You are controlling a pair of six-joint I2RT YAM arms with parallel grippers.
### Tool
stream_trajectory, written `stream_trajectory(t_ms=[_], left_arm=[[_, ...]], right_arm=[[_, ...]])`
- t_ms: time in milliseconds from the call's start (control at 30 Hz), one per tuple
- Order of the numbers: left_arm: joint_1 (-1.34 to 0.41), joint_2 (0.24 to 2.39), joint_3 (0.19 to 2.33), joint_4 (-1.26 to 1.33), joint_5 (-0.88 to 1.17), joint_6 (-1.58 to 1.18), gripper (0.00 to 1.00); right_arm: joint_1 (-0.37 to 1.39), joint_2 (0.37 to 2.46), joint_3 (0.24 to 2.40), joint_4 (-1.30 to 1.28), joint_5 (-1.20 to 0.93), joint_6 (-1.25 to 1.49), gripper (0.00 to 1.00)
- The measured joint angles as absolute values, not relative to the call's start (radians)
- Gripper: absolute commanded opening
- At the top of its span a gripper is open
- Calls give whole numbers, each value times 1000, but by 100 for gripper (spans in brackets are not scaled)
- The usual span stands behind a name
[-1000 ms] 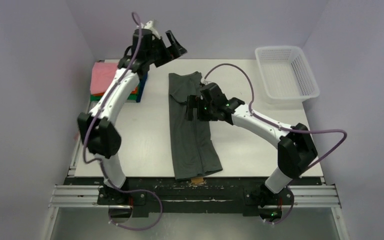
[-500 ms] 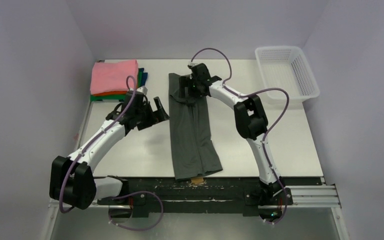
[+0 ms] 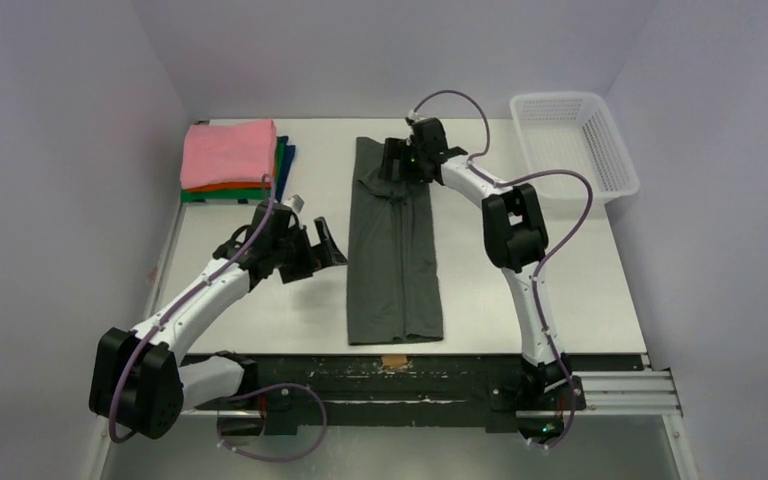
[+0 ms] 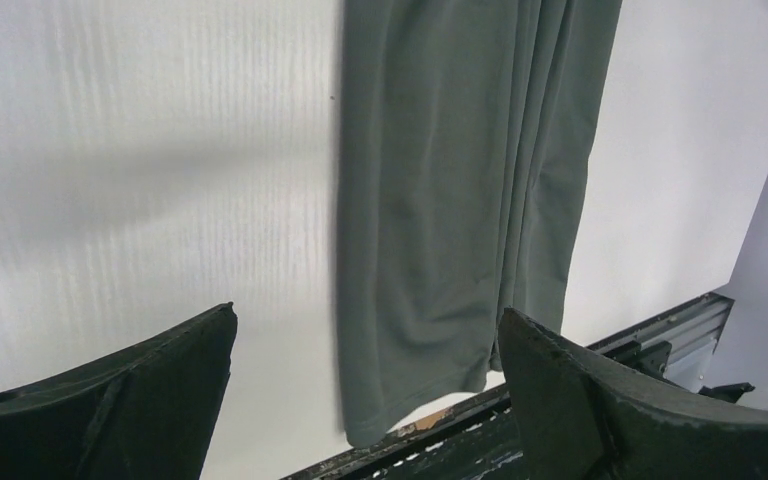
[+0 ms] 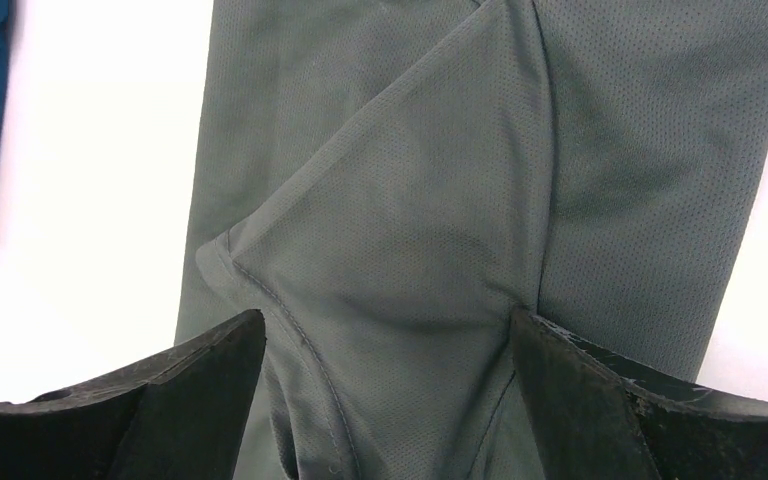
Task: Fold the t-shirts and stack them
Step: Rotate the tshirt 90 degrees
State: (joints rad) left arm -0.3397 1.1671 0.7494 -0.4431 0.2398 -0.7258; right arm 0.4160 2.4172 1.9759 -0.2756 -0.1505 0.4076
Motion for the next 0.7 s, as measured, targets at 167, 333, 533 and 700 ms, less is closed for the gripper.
stream_trajectory(t_ms=[167,333,533,700], left_arm=[[-398,1200,749,-450,256,-741,100],[-453,1222,738,-500,258,-743,98],[-483,1185,638,-518,280,-760,86],[-535,1242,623,-487,324,-784,71]], right_arm=[[358,2438,2032,-317,-162,395,92],[335,2437,2075,-403,-176,348,96],[341,2113,1773,-418,-172,300,96],[348,1641,1322,-306,-163,344,91]])
